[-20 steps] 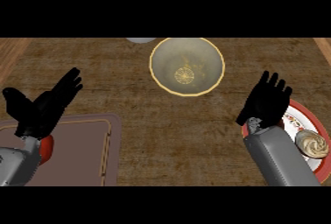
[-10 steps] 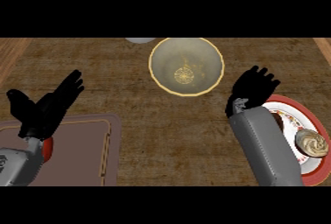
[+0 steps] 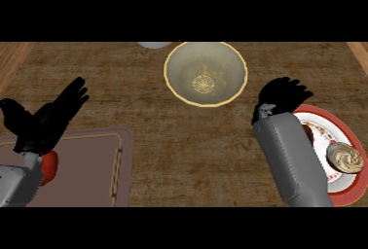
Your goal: Pick the sweet potato from the plate and place it in the bowl
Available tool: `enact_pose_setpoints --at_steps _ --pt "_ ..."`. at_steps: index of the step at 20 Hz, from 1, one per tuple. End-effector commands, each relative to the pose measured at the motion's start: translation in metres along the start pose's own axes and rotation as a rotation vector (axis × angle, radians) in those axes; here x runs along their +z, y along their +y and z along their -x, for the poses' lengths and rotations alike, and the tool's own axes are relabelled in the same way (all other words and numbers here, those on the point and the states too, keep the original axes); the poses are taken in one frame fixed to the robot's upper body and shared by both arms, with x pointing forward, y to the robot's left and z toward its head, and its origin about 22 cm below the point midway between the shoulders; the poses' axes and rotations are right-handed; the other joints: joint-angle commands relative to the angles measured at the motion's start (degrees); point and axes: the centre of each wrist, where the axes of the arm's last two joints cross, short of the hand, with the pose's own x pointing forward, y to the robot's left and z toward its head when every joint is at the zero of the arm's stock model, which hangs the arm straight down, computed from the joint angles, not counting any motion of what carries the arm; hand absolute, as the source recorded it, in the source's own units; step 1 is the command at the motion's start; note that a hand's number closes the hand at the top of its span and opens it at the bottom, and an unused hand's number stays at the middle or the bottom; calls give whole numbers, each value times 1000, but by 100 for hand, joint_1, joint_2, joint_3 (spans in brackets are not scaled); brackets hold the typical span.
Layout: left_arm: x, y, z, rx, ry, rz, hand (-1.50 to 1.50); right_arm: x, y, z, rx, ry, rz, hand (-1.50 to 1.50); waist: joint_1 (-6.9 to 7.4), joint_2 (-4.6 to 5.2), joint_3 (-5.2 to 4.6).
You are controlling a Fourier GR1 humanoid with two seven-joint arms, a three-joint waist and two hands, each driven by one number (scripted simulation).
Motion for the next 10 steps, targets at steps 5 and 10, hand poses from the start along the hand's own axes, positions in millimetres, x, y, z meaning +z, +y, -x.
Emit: enact_pose_setpoints --at_steps 5,10 --pt "1 -18 -3 3 -8 -10 0 -14 5 1 106 249 -61 -150 -6 2 6" --pt "1 -4 -3 -10 4 -10 0 -10 -2 4 108 239 -35 -150 -34 -3 4"
